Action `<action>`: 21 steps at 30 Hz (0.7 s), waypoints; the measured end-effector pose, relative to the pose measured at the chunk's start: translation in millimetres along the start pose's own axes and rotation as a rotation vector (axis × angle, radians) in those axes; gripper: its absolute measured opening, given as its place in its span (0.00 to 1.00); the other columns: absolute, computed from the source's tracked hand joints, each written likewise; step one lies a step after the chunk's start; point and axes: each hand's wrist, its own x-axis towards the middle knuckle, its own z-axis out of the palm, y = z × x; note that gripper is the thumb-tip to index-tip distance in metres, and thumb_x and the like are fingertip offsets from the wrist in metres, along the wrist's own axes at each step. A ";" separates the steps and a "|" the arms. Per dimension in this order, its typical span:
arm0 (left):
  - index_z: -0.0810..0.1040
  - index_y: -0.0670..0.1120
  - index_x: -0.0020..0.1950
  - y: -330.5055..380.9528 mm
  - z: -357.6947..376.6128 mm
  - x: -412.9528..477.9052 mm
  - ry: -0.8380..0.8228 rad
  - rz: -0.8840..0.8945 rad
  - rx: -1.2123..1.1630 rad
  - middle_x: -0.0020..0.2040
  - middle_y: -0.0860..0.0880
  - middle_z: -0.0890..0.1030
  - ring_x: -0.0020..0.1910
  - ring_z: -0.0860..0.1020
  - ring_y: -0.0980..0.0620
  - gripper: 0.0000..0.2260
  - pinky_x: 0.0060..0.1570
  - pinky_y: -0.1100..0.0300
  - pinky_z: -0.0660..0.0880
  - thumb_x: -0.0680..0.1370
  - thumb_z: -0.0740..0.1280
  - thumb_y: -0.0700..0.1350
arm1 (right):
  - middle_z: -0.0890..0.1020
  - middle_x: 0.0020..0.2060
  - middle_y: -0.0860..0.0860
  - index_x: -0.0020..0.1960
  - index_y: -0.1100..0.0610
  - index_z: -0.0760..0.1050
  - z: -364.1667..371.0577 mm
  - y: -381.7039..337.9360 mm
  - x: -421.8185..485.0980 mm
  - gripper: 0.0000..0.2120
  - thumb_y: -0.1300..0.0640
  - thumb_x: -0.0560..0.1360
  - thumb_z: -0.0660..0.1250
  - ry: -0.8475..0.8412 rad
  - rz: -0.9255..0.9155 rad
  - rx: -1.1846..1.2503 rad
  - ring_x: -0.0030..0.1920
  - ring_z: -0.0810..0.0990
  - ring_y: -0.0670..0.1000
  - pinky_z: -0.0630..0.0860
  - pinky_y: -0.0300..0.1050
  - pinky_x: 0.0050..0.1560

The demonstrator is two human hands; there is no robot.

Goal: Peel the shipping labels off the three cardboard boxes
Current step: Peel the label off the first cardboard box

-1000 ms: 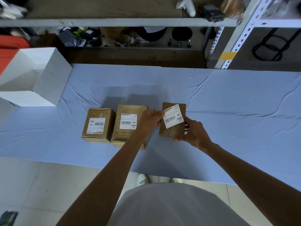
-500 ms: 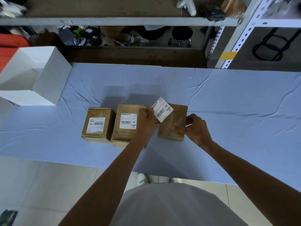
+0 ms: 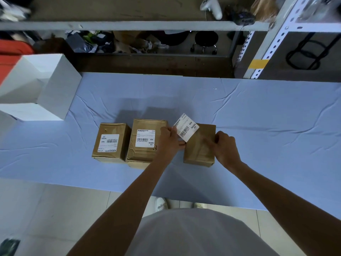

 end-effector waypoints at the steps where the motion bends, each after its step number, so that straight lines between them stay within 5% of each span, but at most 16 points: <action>1: 0.62 0.48 0.43 -0.5 0.2 -0.1 -0.002 0.002 -0.004 0.44 0.45 0.79 0.39 0.83 0.47 0.09 0.29 0.58 0.81 0.83 0.53 0.47 | 0.74 0.32 0.52 0.38 0.60 0.68 0.5 -0.2 -0.2 0.24 0.40 0.68 0.72 -0.025 0.018 -0.011 0.33 0.73 0.53 0.68 0.44 0.29; 4: 0.62 0.48 0.44 -1.7 1.2 -0.8 -0.018 0.009 0.002 0.45 0.44 0.79 0.40 0.82 0.47 0.09 0.31 0.57 0.81 0.83 0.53 0.46 | 0.75 0.37 0.52 0.43 0.60 0.70 2.8 -0.8 -0.1 0.29 0.38 0.61 0.76 -0.029 0.031 -0.086 0.37 0.75 0.53 0.70 0.45 0.32; 7: 0.63 0.46 0.46 -0.9 0.2 0.3 -0.013 0.009 0.018 0.46 0.42 0.79 0.40 0.82 0.47 0.07 0.31 0.58 0.81 0.83 0.53 0.46 | 0.70 0.31 0.51 0.34 0.57 0.64 5.9 1.1 1.0 0.19 0.47 0.73 0.68 0.017 -0.001 -0.059 0.33 0.70 0.53 0.61 0.40 0.29; 11: 0.63 0.42 0.49 -1.7 -1.4 0.3 -0.023 -0.019 0.003 0.48 0.39 0.79 0.38 0.82 0.46 0.08 0.28 0.59 0.80 0.83 0.53 0.46 | 0.68 0.27 0.52 0.31 0.58 0.61 5.6 5.5 4.7 0.20 0.55 0.80 0.56 0.080 0.014 -0.083 0.32 0.69 0.55 0.59 0.41 0.27; 13: 0.63 0.47 0.45 -2.1 -0.5 -2.2 -0.022 -0.020 -0.010 0.44 0.43 0.79 0.37 0.82 0.47 0.08 0.28 0.59 0.80 0.83 0.53 0.46 | 0.69 0.29 0.51 0.33 0.57 0.62 6.2 3.2 3.3 0.21 0.46 0.79 0.59 0.060 0.021 -0.068 0.33 0.69 0.54 0.60 0.41 0.28; 16: 0.62 0.48 0.43 -1.0 2.4 -4.9 -0.029 -0.024 -0.029 0.43 0.45 0.79 0.36 0.81 0.48 0.09 0.30 0.58 0.81 0.83 0.53 0.46 | 0.74 0.37 0.52 0.43 0.59 0.68 8.3 -2.8 2.3 0.31 0.31 0.63 0.69 0.005 0.061 -0.130 0.38 0.74 0.53 0.68 0.44 0.34; 18: 0.62 0.48 0.43 0.6 5.8 -6.6 -0.037 -0.024 -0.040 0.43 0.46 0.78 0.36 0.81 0.49 0.09 0.30 0.59 0.81 0.83 0.53 0.46 | 0.75 0.39 0.52 0.46 0.59 0.69 7.9 -3.5 3.2 0.36 0.29 0.57 0.72 0.021 0.075 -0.181 0.40 0.75 0.53 0.71 0.46 0.36; 21: 0.61 0.48 0.42 3.7 8.6 -9.3 -0.044 -0.027 -0.062 0.42 0.46 0.78 0.35 0.80 0.49 0.10 0.28 0.61 0.80 0.83 0.53 0.45 | 0.71 0.31 0.50 0.35 0.57 0.66 5.5 1.3 5.2 0.24 0.38 0.68 0.70 0.081 0.039 -0.112 0.34 0.71 0.53 0.63 0.41 0.29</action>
